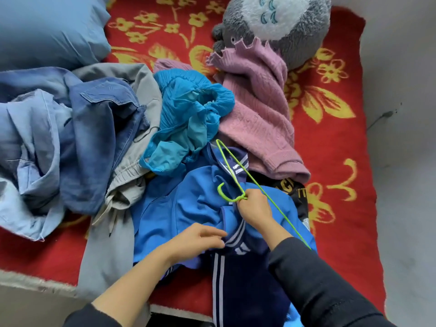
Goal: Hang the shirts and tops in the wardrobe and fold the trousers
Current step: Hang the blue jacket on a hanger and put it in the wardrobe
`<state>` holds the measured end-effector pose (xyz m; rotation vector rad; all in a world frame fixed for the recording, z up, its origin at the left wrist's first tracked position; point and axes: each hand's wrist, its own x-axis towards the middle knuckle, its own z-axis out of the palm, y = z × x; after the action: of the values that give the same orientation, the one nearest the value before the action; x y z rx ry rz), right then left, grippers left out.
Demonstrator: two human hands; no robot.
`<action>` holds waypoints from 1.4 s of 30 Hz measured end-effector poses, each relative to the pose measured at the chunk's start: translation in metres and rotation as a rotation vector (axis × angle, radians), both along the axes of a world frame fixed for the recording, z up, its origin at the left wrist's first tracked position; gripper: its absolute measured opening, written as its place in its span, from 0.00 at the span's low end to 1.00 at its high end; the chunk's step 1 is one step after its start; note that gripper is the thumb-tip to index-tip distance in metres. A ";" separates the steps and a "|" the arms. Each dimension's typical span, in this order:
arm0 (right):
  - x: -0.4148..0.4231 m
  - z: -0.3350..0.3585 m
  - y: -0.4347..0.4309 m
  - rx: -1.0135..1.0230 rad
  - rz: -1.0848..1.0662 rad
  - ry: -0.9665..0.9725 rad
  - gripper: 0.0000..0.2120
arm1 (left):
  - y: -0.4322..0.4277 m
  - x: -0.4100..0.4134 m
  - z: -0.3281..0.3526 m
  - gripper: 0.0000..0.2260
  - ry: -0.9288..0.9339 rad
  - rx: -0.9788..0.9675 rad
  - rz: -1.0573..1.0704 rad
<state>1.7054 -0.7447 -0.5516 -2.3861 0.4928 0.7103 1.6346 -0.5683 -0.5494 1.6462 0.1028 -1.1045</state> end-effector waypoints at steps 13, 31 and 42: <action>-0.052 0.174 -0.016 0.320 -0.009 -0.453 0.21 | -0.013 0.078 0.053 0.21 -0.834 0.784 -0.248; -0.030 0.365 -0.069 -0.391 -0.121 -1.061 0.10 | 0.041 0.094 0.396 0.16 -1.439 0.615 0.378; -0.049 0.320 -0.101 -0.109 -0.180 -0.631 0.02 | 0.053 0.061 0.363 0.09 -0.778 0.173 0.192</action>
<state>1.6561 -0.8462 -0.2321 -2.4538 0.4659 -0.1630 1.6952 -0.5155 -0.1862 2.0652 -0.1519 -0.2659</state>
